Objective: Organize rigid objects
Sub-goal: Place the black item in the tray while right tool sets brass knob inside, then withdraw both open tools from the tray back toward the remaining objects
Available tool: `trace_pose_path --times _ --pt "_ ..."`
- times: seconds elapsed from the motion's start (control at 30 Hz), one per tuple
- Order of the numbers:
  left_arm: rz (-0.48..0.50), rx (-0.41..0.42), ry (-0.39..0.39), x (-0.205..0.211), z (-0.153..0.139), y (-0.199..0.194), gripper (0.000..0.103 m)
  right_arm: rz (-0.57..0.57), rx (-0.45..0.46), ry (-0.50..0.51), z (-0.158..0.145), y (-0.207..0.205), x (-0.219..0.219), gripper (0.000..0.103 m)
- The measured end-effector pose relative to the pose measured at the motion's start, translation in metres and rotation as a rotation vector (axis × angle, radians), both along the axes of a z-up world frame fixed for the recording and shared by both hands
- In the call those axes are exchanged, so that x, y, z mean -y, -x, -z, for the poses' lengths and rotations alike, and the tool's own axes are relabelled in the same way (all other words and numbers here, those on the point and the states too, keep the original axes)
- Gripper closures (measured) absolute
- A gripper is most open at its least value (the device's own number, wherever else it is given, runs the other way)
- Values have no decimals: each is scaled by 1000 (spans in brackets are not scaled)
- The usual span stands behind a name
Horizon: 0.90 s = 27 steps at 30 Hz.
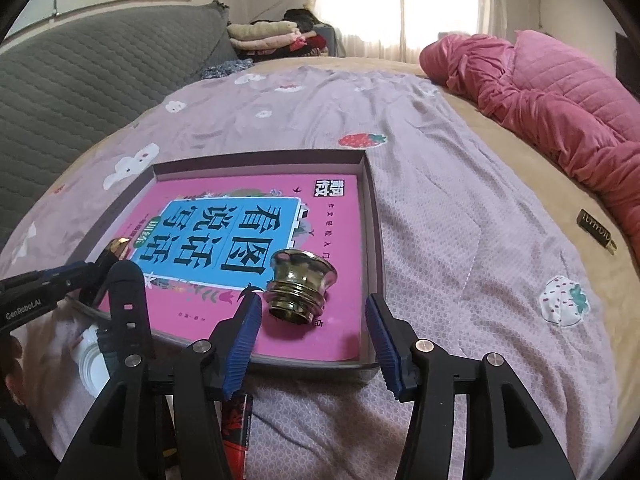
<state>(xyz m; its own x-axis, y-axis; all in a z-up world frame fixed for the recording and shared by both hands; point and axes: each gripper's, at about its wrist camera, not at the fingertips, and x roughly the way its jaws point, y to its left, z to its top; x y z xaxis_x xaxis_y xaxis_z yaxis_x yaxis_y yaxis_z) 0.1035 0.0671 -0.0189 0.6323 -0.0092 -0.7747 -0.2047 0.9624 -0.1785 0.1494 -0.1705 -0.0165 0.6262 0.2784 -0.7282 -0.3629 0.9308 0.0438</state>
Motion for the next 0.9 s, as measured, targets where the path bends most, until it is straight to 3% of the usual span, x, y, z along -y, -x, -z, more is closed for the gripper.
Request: trace_pose_path --times 0.2,0.33,0.9 --pt "-7 19 0 -2 -7 8 78 -4 18 -7 -3 5 4 42" --pt "-11 34 -3 -3 -12 13 67 4 20 -16 -5 6 7 40" --pt "5 56 -30 8 -26 37 66 -4 48 -30 -16 25 15 39"
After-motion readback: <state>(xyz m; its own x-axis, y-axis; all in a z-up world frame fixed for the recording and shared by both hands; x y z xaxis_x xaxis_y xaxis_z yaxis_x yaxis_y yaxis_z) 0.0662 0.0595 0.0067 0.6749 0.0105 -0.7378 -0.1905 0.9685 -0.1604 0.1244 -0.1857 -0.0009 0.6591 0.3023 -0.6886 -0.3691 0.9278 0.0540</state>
